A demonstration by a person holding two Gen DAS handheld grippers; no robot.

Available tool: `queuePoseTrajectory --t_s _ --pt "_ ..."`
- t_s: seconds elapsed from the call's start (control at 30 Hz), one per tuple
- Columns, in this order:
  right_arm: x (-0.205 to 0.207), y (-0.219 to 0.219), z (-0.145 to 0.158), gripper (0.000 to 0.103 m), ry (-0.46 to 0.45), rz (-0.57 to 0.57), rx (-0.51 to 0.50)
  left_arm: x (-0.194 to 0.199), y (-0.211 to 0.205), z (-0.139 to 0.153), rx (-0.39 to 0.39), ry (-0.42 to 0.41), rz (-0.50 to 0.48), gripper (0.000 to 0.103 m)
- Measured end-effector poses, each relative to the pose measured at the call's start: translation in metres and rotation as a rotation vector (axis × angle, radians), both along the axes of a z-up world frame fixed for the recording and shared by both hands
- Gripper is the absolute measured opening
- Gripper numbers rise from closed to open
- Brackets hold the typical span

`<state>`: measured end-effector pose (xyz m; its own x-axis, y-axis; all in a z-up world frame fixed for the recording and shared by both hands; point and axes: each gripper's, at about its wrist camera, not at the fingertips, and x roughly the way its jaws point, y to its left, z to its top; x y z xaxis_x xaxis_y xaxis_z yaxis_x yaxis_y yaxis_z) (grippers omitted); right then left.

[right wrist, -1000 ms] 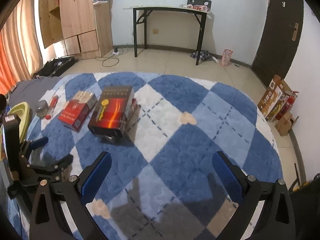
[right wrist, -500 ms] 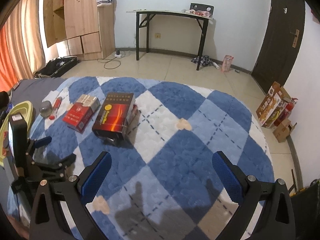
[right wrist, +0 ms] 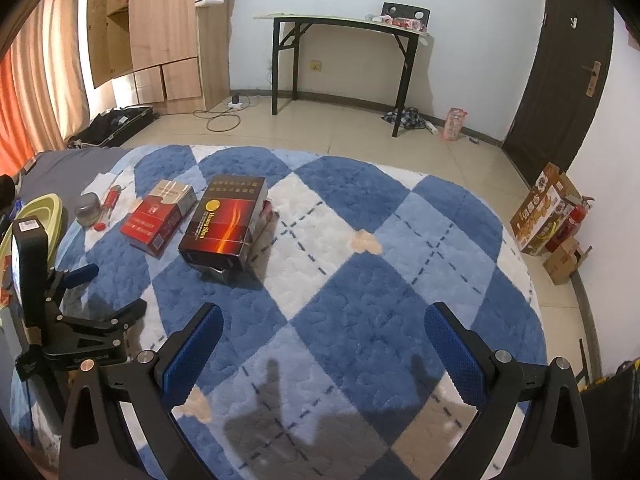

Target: Organize rigid objects

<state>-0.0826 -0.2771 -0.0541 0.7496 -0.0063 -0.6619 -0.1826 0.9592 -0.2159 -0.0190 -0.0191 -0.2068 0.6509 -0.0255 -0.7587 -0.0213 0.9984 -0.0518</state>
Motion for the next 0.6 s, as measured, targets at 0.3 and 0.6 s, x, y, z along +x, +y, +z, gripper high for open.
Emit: queuePoseTrajectory --t_s 0.3,0.6 --pt "-0.0029 -0.004 -0.0035 0.103 0.008 -0.003 -0.013 -0.0001 0.0001 0.0001 0.0 0.0 0.0 0.103" --pt "-0.0019 -0.0045 -0.0088 0.103 0.03 0.01 -0.019 -0.0004 0.0003 0.0002 0.0 0.0 0.0 0.103"
